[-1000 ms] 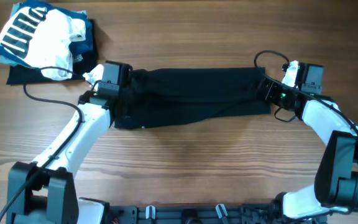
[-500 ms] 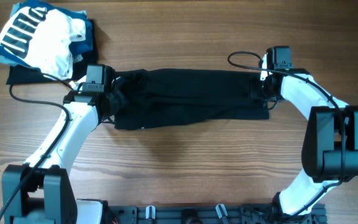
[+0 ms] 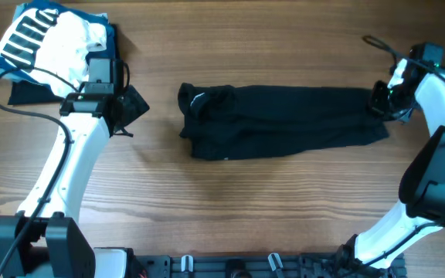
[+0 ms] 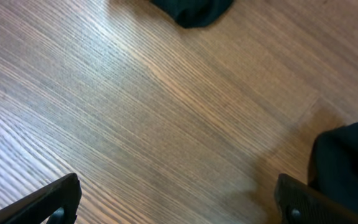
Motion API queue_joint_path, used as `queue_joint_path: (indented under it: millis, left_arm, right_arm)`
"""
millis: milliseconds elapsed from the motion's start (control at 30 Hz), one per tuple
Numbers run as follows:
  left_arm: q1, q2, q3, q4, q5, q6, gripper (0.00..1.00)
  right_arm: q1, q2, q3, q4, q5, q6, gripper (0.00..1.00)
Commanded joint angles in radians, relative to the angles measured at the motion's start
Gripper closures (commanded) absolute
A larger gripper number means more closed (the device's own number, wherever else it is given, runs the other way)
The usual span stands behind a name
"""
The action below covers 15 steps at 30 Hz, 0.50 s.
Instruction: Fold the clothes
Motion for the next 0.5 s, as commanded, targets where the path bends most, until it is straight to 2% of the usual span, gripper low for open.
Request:
queue_joint_path:
  millis: [0, 67, 200, 233, 267, 300, 467]
  left_arm:
    - [0.007, -0.013, 0.009, -0.016, -0.011, 0.035, 0.00]
    - [0.007, -0.013, 0.009, -0.025, -0.011, 0.035, 0.00]
    - [0.006, -0.013, 0.009, -0.030, -0.010, 0.035, 0.00]
    - [0.006, -0.013, 0.009, -0.030, -0.010, 0.035, 0.00]
    - [0.006, -0.013, 0.009, -0.030, -0.010, 0.035, 0.00]
    - [0.006, -0.013, 0.009, -0.030, -0.010, 0.035, 0.00]
    - [0.006, -0.012, 0.009, -0.029, -0.003, 0.035, 0.00]
  right_arm:
    - [0.132, 0.006, 0.053, -0.042, -0.051, -0.031, 0.96]
    - [0.219, 0.010, 0.052, -0.068, -0.050, -0.016, 0.96]
    - [0.465, 0.048, 0.050, -0.067, 0.005, 0.106, 0.95]
    - [0.515, 0.074, 0.050, -0.055, 0.006, 0.129, 0.77]
    - [0.550, 0.092, 0.050, -0.054, 0.005, 0.129, 0.20]
    - [0.575, 0.098, 0.050, -0.055, 0.005, 0.129, 0.01]
    - [0.580, 0.019, 0.146, -0.176, 0.007, 0.125, 0.00]
